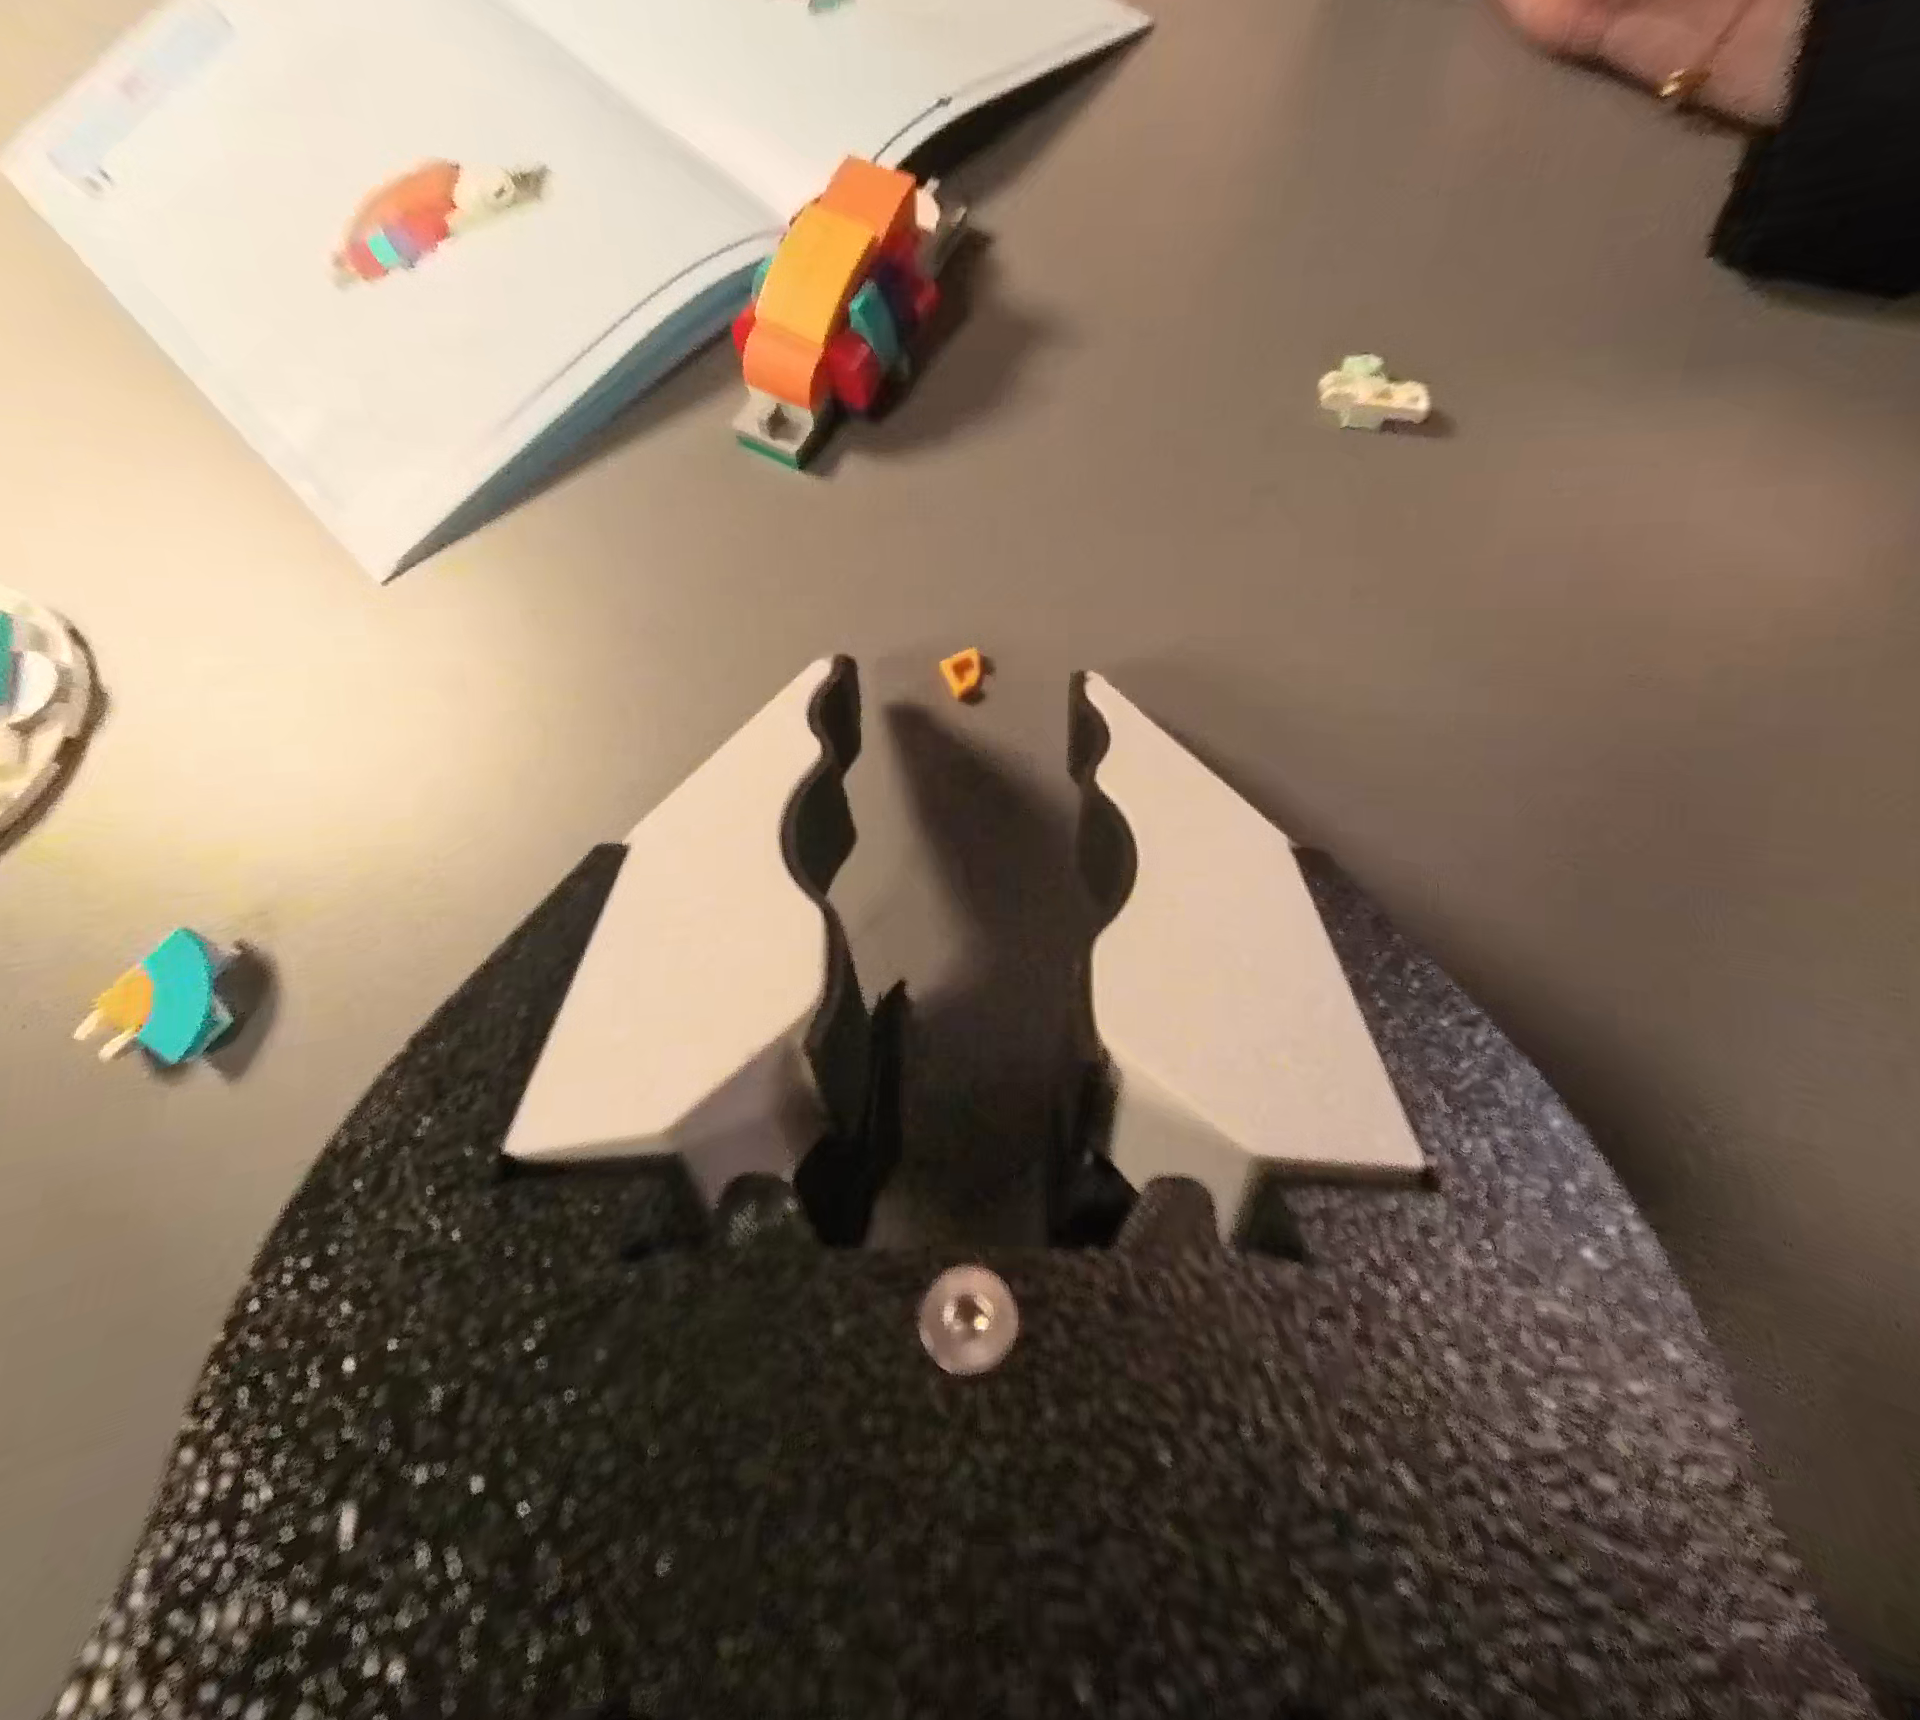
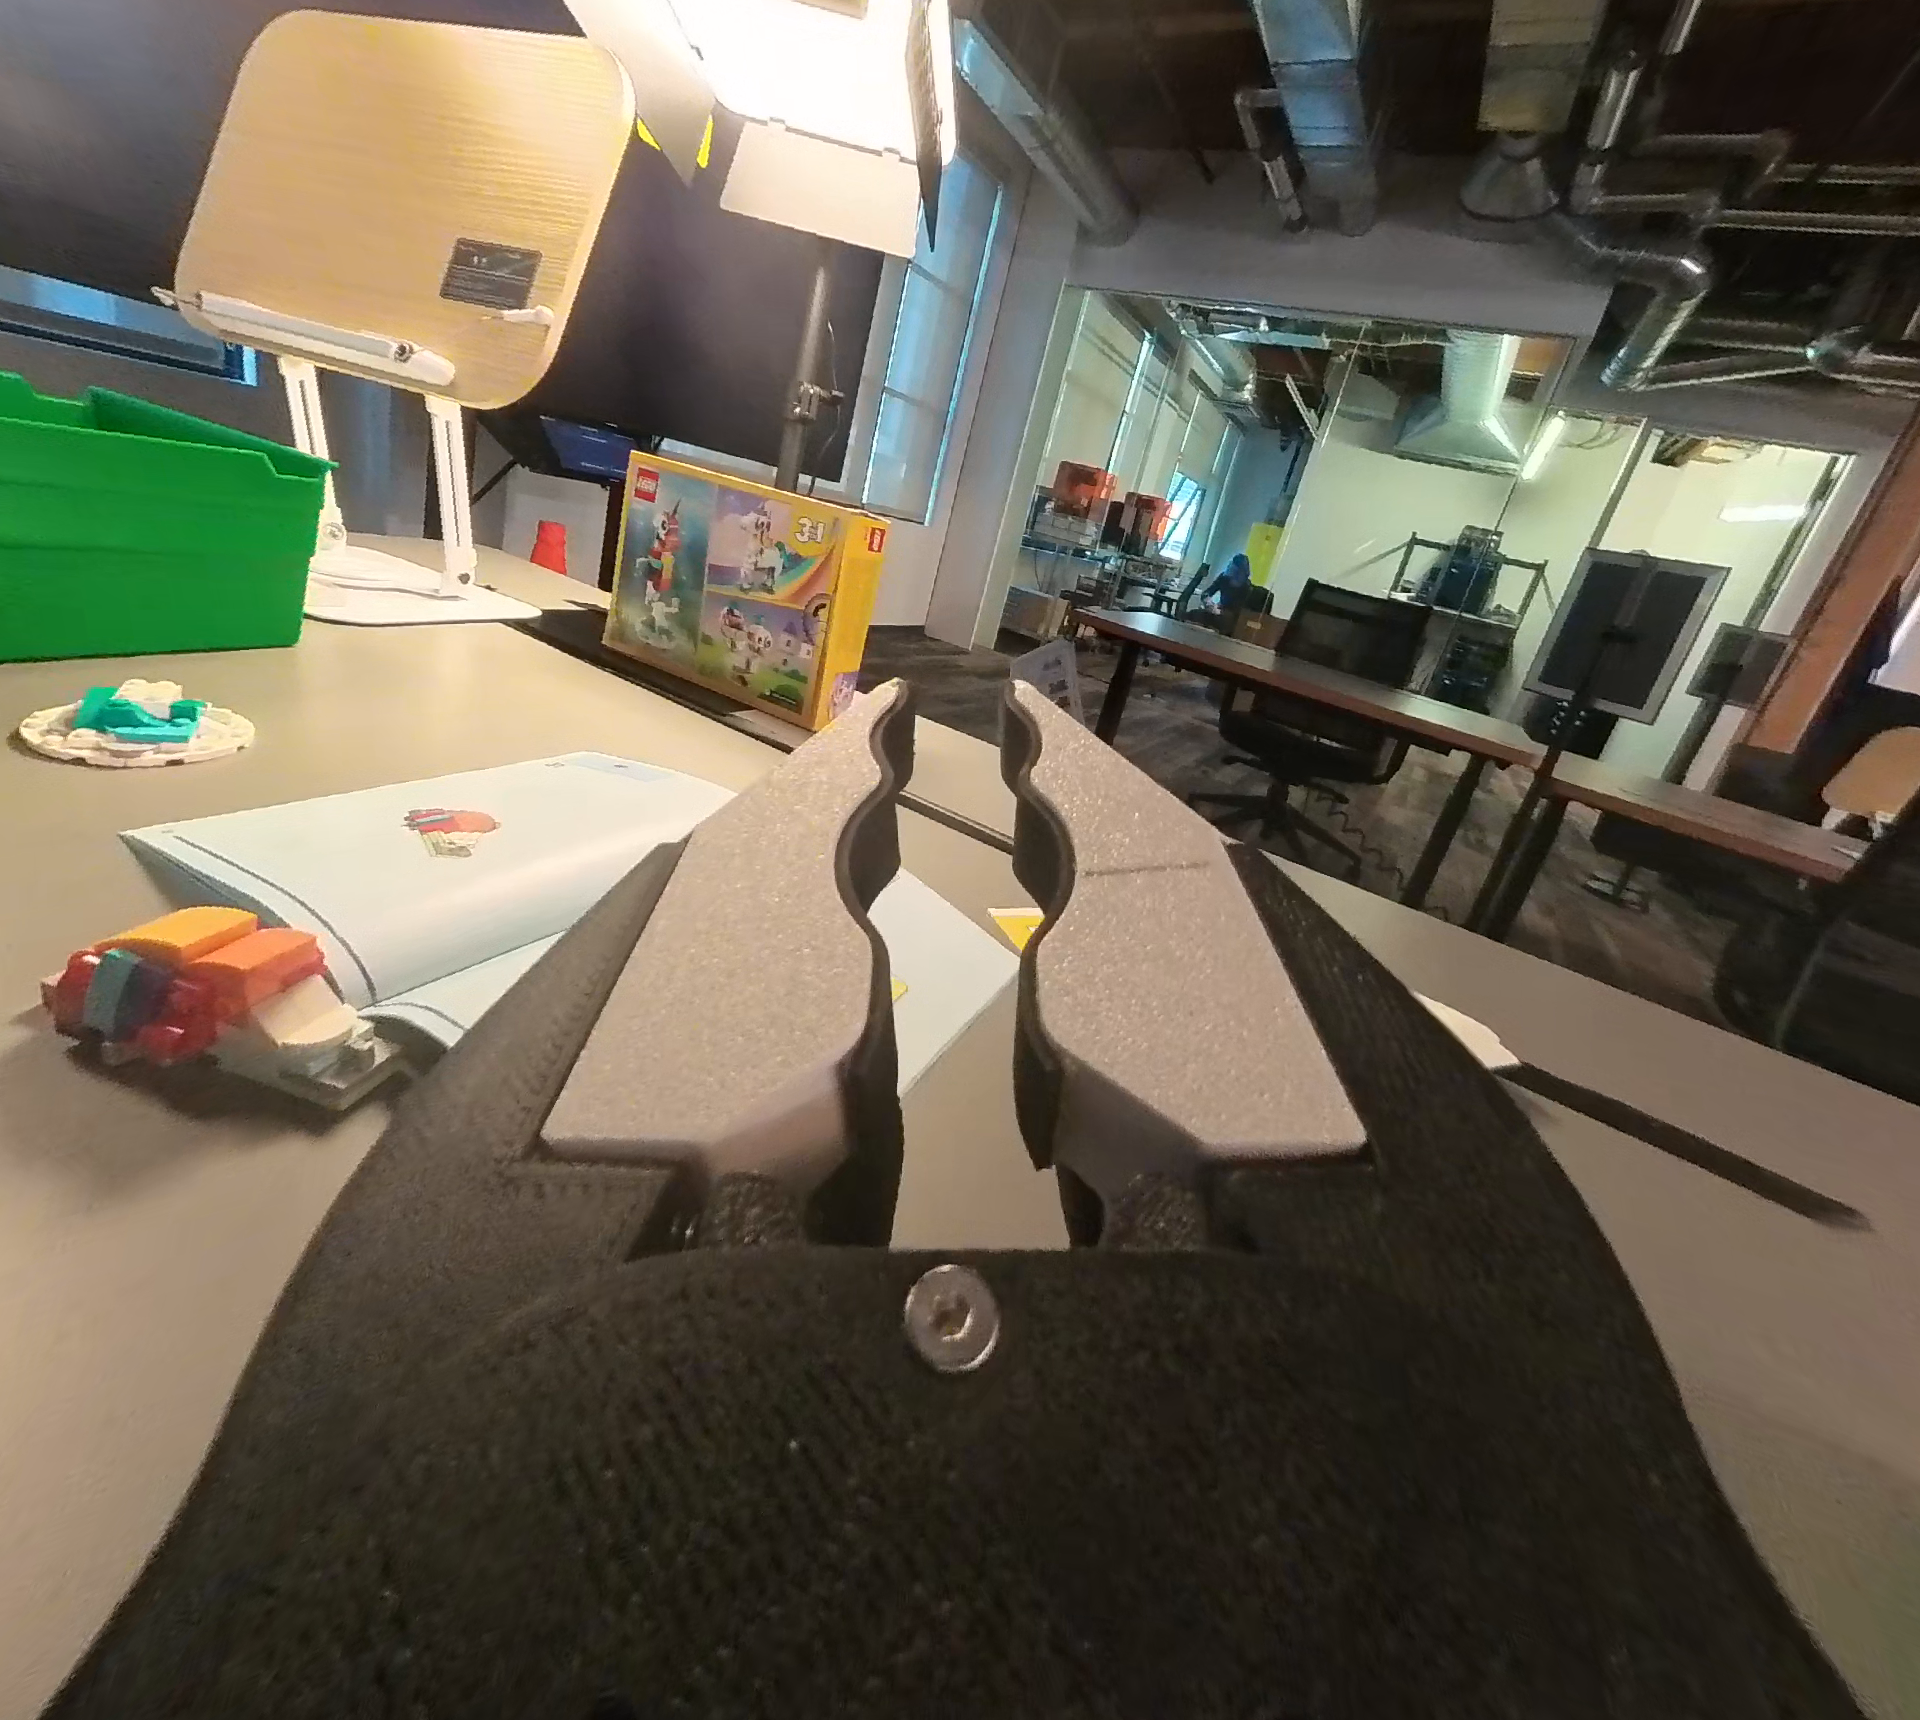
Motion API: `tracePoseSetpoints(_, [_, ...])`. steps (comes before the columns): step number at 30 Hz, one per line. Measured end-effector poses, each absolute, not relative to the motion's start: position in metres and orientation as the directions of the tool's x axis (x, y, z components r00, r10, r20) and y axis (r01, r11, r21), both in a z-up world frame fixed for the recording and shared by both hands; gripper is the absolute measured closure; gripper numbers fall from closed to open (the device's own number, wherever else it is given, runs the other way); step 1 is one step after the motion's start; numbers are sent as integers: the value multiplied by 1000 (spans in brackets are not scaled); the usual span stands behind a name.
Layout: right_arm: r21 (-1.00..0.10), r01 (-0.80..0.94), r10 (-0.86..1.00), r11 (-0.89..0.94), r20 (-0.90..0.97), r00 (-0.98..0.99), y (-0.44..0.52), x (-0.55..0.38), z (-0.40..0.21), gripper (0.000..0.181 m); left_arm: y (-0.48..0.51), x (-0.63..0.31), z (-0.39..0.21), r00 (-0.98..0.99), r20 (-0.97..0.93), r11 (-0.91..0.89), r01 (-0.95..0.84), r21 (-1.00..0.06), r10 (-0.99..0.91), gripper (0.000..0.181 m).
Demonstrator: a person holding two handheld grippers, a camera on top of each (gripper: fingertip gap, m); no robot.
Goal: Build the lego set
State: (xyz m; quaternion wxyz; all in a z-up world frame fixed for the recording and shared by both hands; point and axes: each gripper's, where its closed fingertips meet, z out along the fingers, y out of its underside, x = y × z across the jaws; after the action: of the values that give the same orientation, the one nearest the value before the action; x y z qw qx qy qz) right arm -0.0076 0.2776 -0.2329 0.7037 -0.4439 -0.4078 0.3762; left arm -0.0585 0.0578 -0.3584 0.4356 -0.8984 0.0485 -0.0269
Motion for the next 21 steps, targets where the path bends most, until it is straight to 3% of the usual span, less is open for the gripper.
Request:
tracePoseSetpoints(9, [-937,-178,899,300,215,382,281,-7,-232,167,63,-52,-364,985,73,-644,-46,-764,-158,174])
tracePoseSetpoints(15, [-927,-163,899,337,265,349,271,-12,-234,165,66,-62,-362,991,41,-636,-47,-770,-124,176])
tracePoseSetpoints(17, [-907,-171,902,385,331,278,252,-17,-233,162,72,-72,-347,998,12,-561,-29,-828,-69,176])
tracePoseSetpoints(19, [-877,-220,903,428,403,151,217,-22,-229,161,81,-69,-313,988,143,-401,107,-910,-61,176])
tracePoseSetpoints(21, [-845,-274,881,460,473,22,176,-24,-227,157,84,-62,-274,904,400,-228,363,-904,-147,176])
